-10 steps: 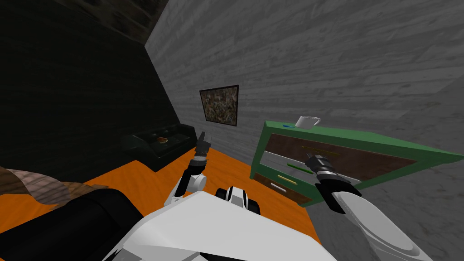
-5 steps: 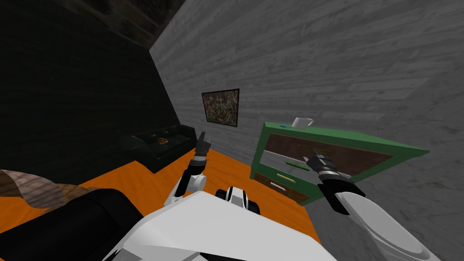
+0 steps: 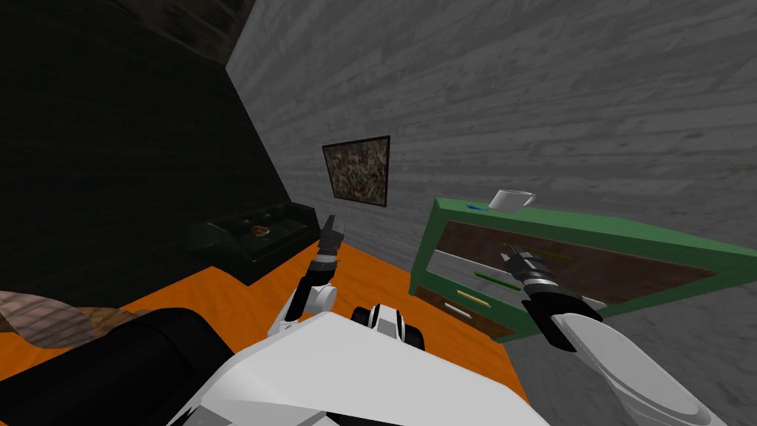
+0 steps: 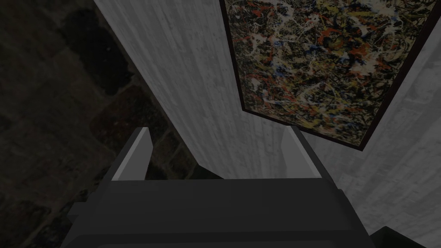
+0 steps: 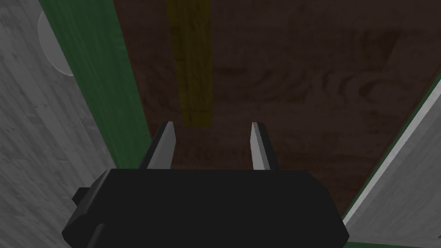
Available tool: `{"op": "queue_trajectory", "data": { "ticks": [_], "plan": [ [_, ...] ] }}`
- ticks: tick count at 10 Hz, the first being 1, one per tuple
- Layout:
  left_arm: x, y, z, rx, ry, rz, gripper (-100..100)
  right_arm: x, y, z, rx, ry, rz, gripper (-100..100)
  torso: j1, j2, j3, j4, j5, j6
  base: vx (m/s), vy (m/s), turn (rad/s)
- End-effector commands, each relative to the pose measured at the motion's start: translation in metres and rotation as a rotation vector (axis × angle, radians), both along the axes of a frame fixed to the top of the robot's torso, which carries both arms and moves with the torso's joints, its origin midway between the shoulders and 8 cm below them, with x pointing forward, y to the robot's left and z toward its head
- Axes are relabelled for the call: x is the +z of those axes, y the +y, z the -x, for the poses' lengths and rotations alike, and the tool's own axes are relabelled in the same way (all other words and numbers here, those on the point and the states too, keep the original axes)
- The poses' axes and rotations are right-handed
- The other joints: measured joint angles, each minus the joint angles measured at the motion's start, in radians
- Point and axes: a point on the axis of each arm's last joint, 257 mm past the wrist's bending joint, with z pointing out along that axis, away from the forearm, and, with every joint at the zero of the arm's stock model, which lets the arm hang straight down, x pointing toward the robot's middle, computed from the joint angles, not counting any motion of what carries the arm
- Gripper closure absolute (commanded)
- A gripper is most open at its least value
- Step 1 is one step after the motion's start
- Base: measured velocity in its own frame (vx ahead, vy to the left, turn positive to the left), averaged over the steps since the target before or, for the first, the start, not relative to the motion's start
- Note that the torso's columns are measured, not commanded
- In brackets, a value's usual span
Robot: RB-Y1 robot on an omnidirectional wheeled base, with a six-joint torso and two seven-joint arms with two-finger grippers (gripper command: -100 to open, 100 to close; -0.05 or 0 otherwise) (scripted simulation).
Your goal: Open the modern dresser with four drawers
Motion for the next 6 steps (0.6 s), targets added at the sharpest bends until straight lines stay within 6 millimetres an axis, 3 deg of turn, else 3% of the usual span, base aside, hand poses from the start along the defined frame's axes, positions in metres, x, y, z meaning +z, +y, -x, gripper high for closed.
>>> {"op": "queue_trajectory", "data": {
  "ticks": [1,4,5,6],
  "plan": [
    [0.0001,0.0,0.0,0.0,0.0,0.0,0,0.0015,0.003,0.0004,0.012,0.002,0.0,100,0.001,0.001,0.0,0.0,0.0,0.0,-0.182,0.061,-0.065],
    [0.0001,-0.0001,-0.0001,0.0,0.0,0.0,0,0.0024,0.0052,0.0007,0.021,0.004,0.001,100,0.002,-0.006,-0.004,-0.002,0.0,0.0,-0.166,0.057,-0.046],
    [0.0,0.0,0.0,0.0,0.0,0.0,0,0.0021,0.0024,0.0007,0.015,0.006,0.005,-100,-0.001,-0.013,-0.008,-0.004,0.0,-0.001,0.079,-0.018,0.041],
    [0.0,0.0,0.0,0.0,0.0,0.0,0,0.002,0.0016,0.0006,0.013,0.006,0.006,-100,-0.004,-0.021,-0.013,-0.006,-0.001,-0.001,0.171,-0.042,0.042]
  ]
}}
